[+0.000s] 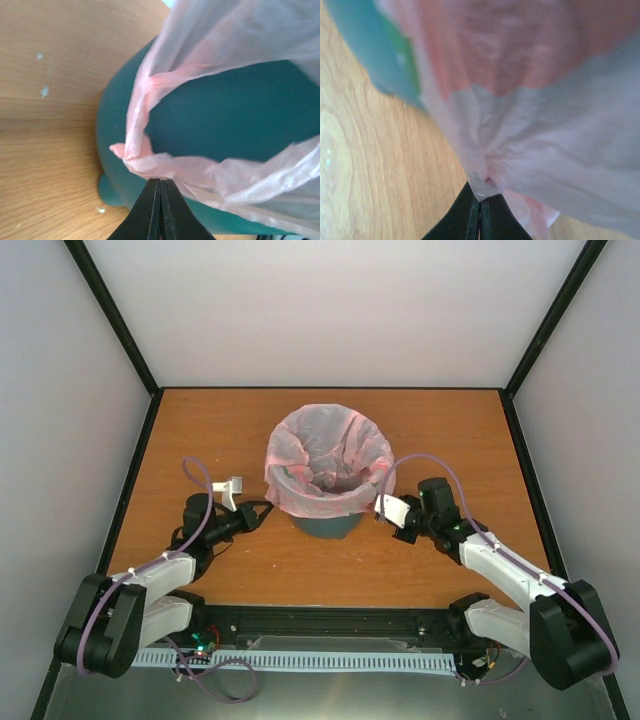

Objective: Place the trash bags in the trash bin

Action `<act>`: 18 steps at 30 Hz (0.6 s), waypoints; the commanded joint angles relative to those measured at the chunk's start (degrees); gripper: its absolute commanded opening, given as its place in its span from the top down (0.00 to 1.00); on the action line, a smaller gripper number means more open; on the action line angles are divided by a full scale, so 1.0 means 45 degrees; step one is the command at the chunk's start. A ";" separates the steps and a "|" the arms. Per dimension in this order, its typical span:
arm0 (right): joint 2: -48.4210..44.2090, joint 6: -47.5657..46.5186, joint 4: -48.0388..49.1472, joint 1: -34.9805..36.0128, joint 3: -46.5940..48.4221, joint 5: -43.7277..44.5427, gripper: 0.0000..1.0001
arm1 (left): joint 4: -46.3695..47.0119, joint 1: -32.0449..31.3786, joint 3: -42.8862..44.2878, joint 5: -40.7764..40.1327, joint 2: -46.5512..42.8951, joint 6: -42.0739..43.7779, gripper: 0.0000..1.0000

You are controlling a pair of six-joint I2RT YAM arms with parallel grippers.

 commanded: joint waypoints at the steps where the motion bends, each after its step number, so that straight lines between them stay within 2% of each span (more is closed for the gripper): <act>1: 0.0407 -0.1880 0.1093 0.0088 -0.1242 0.1426 0.97 | -0.0945 -0.0106 -0.0277 -0.1011 0.0697 0.0896 0.99; 6: 0.0717 -0.2013 0.0877 0.0097 -0.1685 0.1174 0.97 | -0.0023 -0.0154 -0.0623 -0.0218 0.2407 0.1143 0.99; 12: 0.0200 -0.2204 0.0667 0.0098 -0.2013 0.1669 0.95 | -0.0336 -0.0253 -0.0494 -0.0387 0.1824 0.1206 0.99; 13: -0.0144 -0.2178 0.0500 0.0097 -0.2033 0.1631 0.93 | -0.0580 -0.0253 -0.0492 -0.0595 0.1493 0.1216 0.99; 15: -0.0953 -0.2085 0.0077 0.0097 -0.2014 0.1541 0.81 | -0.1181 -0.0243 -0.0503 -0.1152 0.0553 0.0993 0.99; 18: -0.2291 -0.1844 -0.0903 0.0097 -0.1745 0.1318 0.71 | -0.2313 -0.0234 -0.0376 -0.1904 -0.0807 0.0625 0.98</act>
